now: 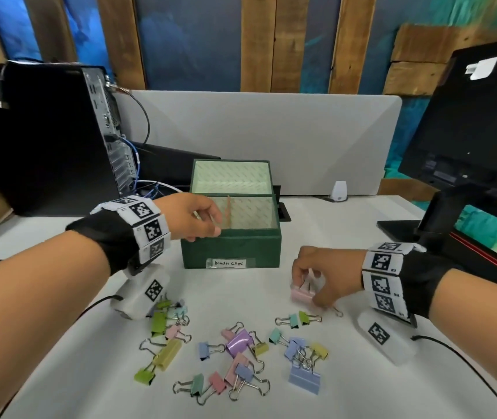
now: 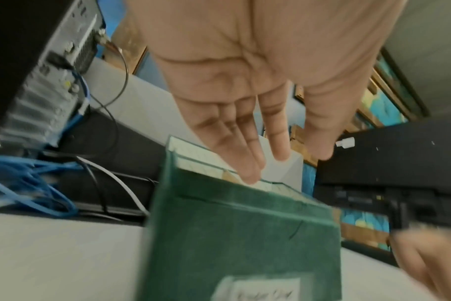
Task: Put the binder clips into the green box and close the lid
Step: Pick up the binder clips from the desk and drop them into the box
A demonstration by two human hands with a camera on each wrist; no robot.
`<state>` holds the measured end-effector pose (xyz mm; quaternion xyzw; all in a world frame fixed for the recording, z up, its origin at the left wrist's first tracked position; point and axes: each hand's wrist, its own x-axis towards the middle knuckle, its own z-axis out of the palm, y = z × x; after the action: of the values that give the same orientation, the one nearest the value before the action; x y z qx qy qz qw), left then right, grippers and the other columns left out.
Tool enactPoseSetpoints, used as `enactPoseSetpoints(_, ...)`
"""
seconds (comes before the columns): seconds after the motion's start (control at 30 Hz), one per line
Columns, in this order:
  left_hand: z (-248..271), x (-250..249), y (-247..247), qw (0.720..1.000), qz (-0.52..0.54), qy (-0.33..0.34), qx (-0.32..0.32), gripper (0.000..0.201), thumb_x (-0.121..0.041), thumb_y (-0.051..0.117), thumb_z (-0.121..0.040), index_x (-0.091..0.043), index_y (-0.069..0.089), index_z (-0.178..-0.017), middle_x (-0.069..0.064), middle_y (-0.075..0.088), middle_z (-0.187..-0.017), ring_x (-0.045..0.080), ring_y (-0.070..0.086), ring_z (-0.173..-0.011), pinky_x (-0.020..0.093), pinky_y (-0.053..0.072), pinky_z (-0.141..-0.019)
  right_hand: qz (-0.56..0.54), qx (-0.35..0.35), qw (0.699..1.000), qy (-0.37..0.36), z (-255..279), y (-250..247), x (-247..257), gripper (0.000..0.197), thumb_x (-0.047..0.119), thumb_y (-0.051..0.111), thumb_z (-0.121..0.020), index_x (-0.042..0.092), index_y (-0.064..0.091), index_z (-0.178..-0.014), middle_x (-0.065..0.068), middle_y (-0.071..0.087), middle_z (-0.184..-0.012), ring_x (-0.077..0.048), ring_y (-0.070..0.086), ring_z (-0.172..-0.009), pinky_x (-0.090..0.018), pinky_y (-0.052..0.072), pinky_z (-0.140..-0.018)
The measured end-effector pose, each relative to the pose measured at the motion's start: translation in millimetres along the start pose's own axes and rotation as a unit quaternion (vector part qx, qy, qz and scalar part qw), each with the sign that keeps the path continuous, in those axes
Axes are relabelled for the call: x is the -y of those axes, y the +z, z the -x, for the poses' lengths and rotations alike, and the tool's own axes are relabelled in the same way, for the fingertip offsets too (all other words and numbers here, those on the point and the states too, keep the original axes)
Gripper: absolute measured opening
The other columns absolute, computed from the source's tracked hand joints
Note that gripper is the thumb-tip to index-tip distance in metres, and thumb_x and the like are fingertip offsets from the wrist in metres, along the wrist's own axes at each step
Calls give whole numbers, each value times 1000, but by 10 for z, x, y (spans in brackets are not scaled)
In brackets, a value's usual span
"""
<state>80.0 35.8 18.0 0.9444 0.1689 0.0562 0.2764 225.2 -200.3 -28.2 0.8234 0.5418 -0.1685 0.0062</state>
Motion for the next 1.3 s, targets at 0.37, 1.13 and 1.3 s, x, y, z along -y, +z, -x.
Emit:
enactPoseSetpoints(0.37, 544, 520, -54, 952, -230, -142, 143, 43, -29, 75, -74, -33, 57, -113, -9, 60, -103, 14, 58, -73, 13, 44, -58, -76, -226, 971, -20, -427, -719, 488, 27, 20, 70, -72, 25, 47, -86, 7, 55, -85, -19, 56, -82, -30, 48, -76)
enactPoseSetpoints(1.13, 557, 708, -225, 975, -202, -86, 30, 26, -20, 69, -80, -30, 61, -103, -13, 62, -95, 5, 56, -77, 18, 42, -71, 73, -78, 991, -86, -389, -467, 916, 24, 33, 61, -86, 32, 60, -110, 14, 50, -112, -8, 53, -102, -30, 48, -93)
enactPoseSetpoints(1.3, 327, 403, -446, 989, -131, -25, -70, 25, -27, 70, -80, -30, 60, -102, -13, 63, -97, 6, 59, -82, 17, 42, -67, 75, 62, 989, -109, -120, -286, 984, 28, 30, 66, -83, 32, 62, -111, 16, 52, -103, -9, 57, -100, -24, 46, -87)
